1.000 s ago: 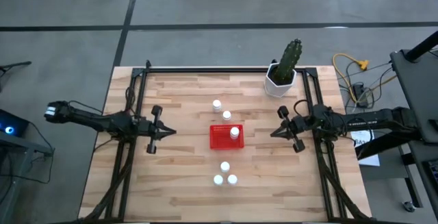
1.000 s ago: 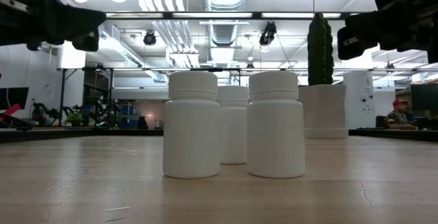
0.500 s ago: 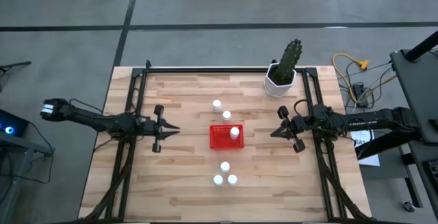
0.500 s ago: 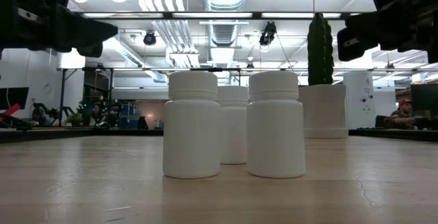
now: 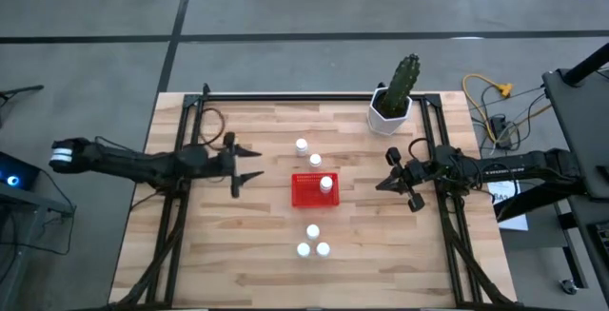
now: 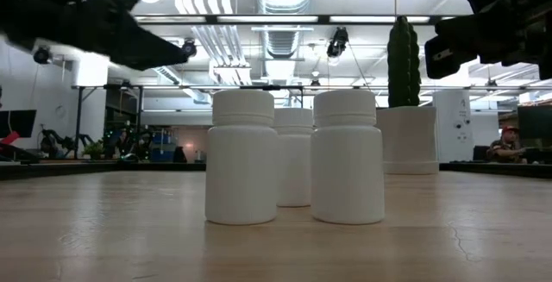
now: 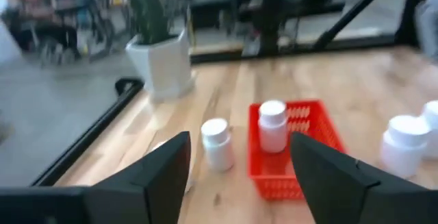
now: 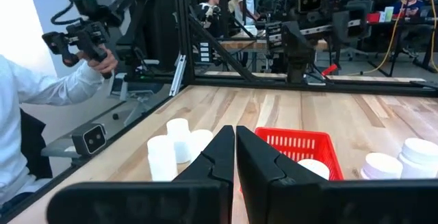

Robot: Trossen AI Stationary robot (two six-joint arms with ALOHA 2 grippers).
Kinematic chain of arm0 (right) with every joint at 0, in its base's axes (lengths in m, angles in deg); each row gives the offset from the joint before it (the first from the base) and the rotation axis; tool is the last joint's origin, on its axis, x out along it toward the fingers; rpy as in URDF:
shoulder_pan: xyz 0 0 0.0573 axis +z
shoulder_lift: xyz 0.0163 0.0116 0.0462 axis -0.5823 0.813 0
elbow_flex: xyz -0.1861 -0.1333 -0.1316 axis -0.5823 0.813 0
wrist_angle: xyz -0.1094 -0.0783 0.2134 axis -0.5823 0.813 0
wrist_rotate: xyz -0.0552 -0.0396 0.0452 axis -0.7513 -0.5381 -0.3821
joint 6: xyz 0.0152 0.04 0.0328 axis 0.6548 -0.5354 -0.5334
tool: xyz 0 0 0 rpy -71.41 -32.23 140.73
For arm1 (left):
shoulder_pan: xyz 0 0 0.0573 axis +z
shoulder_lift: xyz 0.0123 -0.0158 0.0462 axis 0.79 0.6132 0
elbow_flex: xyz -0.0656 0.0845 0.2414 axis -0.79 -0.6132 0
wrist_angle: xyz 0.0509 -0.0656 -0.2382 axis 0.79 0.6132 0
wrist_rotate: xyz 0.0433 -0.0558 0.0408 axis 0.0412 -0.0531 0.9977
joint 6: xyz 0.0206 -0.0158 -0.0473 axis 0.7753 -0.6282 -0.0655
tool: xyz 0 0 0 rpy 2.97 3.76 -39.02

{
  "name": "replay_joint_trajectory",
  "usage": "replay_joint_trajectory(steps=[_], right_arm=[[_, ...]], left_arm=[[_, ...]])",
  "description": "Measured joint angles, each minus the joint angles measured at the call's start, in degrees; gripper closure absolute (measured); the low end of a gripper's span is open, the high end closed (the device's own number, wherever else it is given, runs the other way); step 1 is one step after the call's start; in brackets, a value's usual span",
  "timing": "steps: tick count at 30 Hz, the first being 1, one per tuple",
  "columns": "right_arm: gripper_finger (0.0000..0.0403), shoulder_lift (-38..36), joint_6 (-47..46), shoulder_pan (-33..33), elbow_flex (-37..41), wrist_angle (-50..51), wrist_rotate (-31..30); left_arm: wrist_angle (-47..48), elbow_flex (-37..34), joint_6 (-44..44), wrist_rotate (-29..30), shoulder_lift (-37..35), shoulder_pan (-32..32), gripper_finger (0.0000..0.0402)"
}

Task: Pick and place pill bottles into a basket
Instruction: Put the white pill bottle into the red basket

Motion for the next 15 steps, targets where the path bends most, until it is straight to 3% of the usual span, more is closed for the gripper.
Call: replay_joint_trajectory(steps=[6, 15], right_arm=[[0.0394, 0.0, 0.0, 0.0, 0.0, 0.2, 0.0], [0.0394, 0.1, 0.0, 0.0, 0.0, 4.3, 0.1]], left_arm=[[16.1, 12.2, 1.0, -3.0, 10.0, 5.1, 0.0152], [26.1, 26.0, 7.4, -7.9, 23.5, 11.8, 0.0152]])
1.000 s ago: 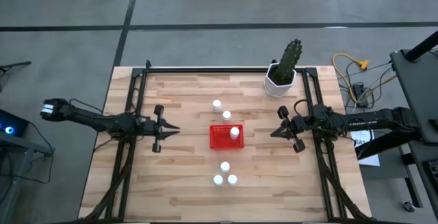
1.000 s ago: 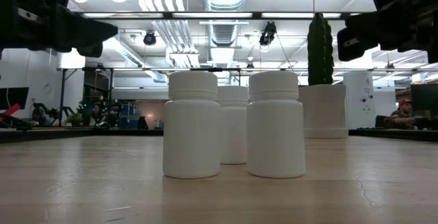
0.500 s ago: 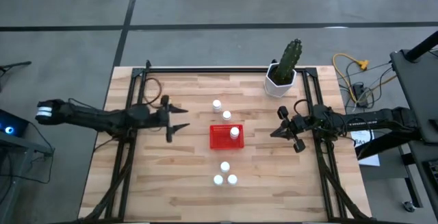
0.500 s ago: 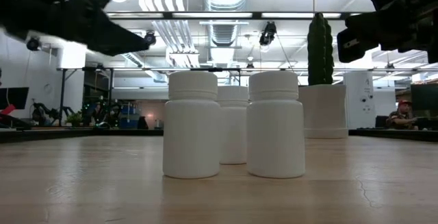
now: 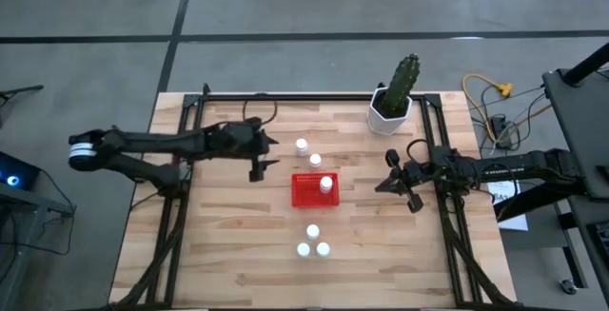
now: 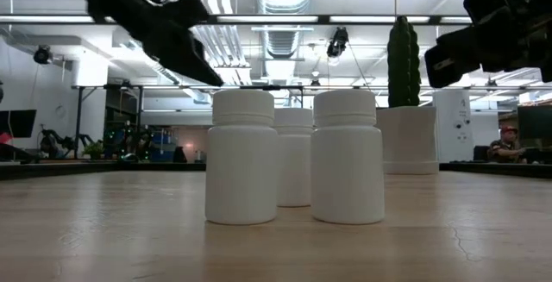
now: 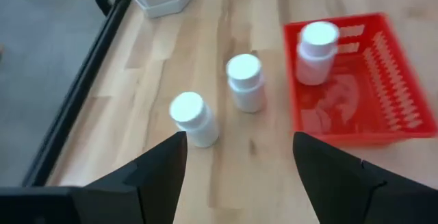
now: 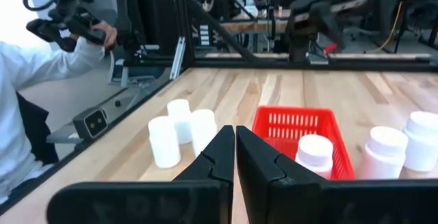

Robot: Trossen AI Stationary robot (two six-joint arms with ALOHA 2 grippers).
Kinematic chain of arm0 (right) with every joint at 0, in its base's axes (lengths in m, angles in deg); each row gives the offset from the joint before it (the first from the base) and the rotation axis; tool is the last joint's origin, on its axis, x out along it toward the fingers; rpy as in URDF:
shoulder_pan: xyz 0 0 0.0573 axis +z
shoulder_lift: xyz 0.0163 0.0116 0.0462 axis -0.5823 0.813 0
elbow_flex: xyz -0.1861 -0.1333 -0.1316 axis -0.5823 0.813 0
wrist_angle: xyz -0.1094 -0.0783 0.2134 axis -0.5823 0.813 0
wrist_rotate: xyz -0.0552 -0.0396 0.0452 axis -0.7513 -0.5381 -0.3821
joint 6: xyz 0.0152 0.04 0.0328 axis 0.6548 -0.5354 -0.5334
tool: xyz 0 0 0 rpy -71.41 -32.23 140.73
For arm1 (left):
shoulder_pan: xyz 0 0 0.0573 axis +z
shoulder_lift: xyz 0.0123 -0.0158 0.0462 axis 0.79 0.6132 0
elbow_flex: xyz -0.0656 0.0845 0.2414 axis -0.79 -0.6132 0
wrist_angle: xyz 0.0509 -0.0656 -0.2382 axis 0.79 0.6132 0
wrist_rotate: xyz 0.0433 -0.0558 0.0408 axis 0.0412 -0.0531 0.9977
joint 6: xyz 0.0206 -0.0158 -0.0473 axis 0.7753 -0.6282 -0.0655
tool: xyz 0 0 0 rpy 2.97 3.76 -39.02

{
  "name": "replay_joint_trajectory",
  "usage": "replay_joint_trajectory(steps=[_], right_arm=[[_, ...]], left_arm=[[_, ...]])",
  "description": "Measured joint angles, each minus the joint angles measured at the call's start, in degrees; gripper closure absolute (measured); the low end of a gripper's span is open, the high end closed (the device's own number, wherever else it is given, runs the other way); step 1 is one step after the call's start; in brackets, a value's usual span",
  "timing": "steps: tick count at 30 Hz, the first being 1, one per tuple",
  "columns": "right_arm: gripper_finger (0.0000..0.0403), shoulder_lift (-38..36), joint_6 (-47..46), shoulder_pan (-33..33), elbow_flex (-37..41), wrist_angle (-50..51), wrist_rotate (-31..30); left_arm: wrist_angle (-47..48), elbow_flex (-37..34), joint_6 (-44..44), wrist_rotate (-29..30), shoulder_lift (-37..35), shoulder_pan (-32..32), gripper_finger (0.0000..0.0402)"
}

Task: Pick and place pill bottles into a basket
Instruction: Put the white pill bottle into the red basket

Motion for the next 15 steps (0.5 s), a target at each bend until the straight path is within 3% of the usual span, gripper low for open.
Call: replay_joint_trajectory(steps=[6, 15], right_arm=[[0.0394, 0.0, 0.8, 0.0, 0.0, 1.6, 0.1], [0.0394, 0.0, 2.0, 0.0, 0.0, 2.0, 0.1]], left_arm=[[-0.5, 3.8, 0.2, -7.7, 7.9, 5.1, 0.0152], [-0.6, 8.3, 2.9, -8.7, 17.9, 6.3, 0.0152]])
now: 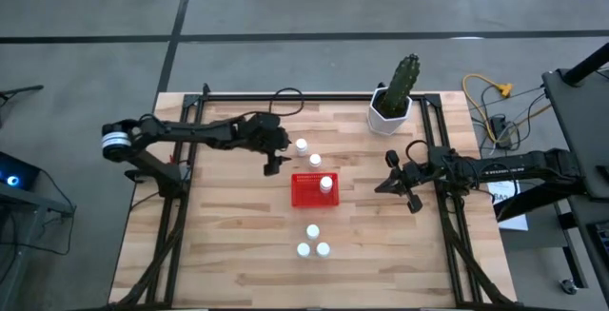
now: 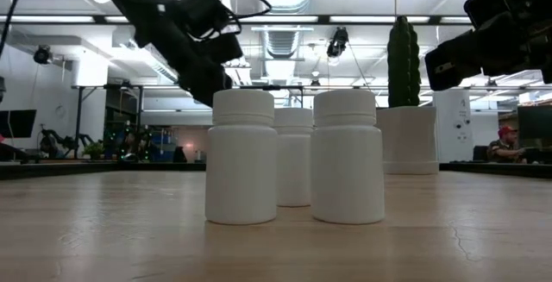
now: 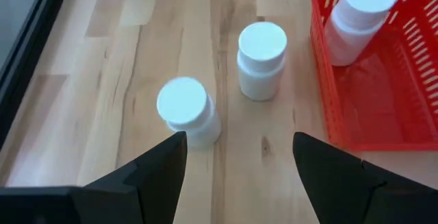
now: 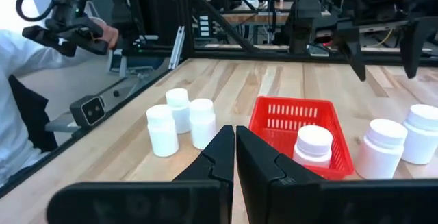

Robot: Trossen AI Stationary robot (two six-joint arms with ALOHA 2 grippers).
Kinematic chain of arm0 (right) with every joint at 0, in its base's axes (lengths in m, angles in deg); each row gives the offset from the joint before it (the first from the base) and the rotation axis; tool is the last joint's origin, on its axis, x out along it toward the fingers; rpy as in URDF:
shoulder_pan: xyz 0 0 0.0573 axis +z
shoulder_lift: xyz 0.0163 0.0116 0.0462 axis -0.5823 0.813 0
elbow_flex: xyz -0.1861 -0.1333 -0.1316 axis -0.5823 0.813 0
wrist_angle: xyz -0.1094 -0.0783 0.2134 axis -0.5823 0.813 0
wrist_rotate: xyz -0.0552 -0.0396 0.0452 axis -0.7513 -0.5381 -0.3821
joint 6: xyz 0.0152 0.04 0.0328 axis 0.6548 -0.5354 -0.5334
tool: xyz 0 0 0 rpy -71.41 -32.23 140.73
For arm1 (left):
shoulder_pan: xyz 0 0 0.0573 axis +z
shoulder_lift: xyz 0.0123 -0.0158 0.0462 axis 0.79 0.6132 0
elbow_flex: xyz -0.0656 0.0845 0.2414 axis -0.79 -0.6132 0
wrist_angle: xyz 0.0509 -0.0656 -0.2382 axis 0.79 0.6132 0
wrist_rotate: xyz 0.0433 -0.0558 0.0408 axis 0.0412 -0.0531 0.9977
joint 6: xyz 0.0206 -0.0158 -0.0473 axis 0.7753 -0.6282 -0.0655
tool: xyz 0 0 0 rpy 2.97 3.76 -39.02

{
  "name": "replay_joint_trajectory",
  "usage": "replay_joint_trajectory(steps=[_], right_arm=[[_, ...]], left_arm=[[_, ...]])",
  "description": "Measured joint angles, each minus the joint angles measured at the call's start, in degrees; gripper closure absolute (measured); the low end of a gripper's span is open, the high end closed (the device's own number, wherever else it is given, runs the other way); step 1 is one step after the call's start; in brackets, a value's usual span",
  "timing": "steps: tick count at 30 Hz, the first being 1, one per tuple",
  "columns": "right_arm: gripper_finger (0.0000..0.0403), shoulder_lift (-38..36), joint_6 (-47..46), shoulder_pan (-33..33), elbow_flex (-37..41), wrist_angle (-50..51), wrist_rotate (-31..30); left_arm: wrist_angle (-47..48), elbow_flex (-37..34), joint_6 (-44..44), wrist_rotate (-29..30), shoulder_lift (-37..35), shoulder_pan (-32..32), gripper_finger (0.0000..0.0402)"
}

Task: Pick and place pill bottles into a basket
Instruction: Put the white pill bottle into the red basket

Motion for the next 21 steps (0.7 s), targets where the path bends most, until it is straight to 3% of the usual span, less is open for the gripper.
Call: replay_joint_trajectory(steps=[16, 21], right_arm=[[0.0394, 0.0, -1.8, 0.0, 0.0, 0.9, 0.0], [0.0394, 0.0, -1.3, 0.0, 0.0, 0.9, 0.0]], left_arm=[[0.1, 8.7, 3.2, -0.3, 8.9, 1.3, 0.0151], [0.4, 9.9, 3.2, -0.2, 9.2, 2.4, 0.0134]])
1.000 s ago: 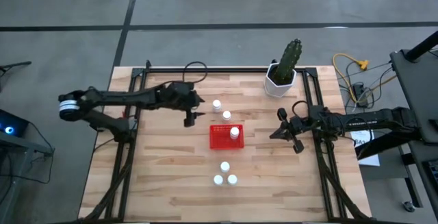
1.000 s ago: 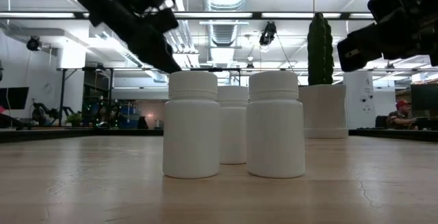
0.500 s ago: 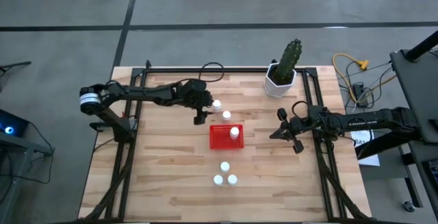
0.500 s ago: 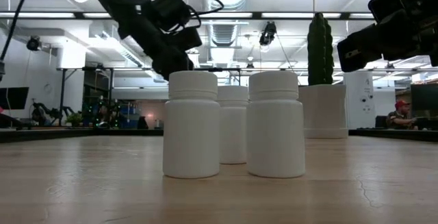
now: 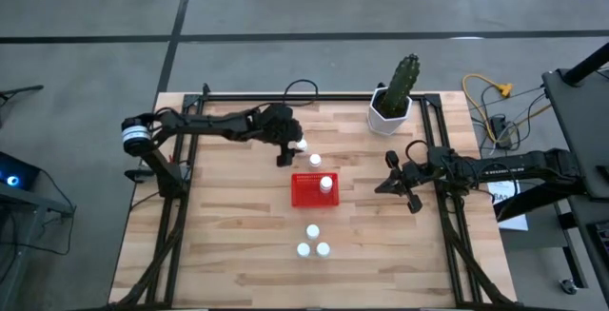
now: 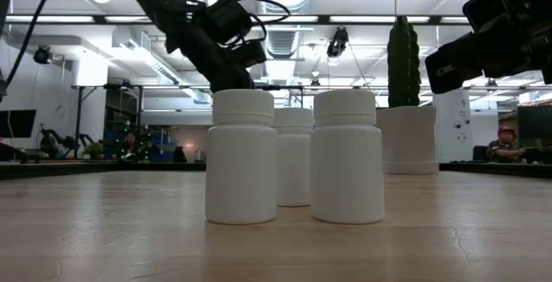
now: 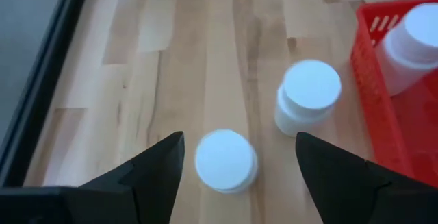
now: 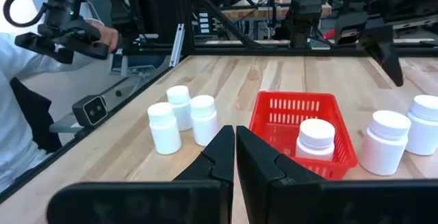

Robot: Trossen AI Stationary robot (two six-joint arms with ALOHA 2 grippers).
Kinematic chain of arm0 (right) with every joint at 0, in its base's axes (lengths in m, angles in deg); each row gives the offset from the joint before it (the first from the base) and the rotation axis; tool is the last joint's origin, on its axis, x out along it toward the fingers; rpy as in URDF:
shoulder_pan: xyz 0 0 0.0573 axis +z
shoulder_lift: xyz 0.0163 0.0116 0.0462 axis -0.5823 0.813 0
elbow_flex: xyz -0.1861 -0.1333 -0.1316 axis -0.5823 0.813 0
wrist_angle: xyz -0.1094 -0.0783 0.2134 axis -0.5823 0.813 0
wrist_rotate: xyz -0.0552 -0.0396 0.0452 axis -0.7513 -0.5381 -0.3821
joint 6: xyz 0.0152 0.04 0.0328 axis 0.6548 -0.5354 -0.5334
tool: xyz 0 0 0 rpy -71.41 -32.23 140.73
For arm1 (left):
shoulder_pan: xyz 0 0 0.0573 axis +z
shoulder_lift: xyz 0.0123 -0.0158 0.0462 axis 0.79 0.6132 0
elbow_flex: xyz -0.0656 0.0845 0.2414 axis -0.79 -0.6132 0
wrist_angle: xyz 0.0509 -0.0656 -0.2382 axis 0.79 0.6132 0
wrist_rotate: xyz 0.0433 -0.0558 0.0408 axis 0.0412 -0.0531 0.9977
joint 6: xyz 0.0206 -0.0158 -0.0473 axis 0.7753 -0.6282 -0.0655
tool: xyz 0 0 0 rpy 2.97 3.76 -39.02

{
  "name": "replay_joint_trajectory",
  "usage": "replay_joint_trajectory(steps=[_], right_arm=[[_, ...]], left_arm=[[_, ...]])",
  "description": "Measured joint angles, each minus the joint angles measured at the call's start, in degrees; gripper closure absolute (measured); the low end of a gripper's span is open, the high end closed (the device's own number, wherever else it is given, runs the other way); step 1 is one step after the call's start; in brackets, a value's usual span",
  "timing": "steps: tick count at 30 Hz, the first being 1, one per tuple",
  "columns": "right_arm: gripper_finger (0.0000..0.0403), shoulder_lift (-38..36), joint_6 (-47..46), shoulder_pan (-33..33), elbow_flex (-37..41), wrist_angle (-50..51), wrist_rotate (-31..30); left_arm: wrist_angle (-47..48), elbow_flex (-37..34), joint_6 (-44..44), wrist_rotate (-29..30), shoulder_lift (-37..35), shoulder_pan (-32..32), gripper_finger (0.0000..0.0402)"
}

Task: Pick and place pill bottles into a basket
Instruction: Put the white pill bottle into the red basket

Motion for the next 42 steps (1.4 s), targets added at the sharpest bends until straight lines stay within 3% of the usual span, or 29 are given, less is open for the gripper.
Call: replay_joint_trajectory(steps=[6, 20, 35, 42], right_arm=[[0.0394, 0.0, 0.0, 0.0, 0.0, 0.0, 0.0], [0.0394, 0.0, 0.3, 0.0, 0.0, 0.1, 0.0], [0.0394, 0.0, 0.5, 0.0, 0.0, 0.6, 0.0], [0.0394, 0.0, 0.7, 0.0, 0.0, 2.0, 0.0]], left_arm=[[1.4, 1.6, 0.0, 0.2, 0.0, 1.3, 0.0108], [1.3, -0.1, 0.1, 0.2, 0.2, 1.7, 0.0106], [-1.0, 3.6, 0.1, -1.1, 10.3, 2.5, 0.0107], [0.6, 5.4, 0.1, -1.2, 11.1, 2.5, 0.0107]])
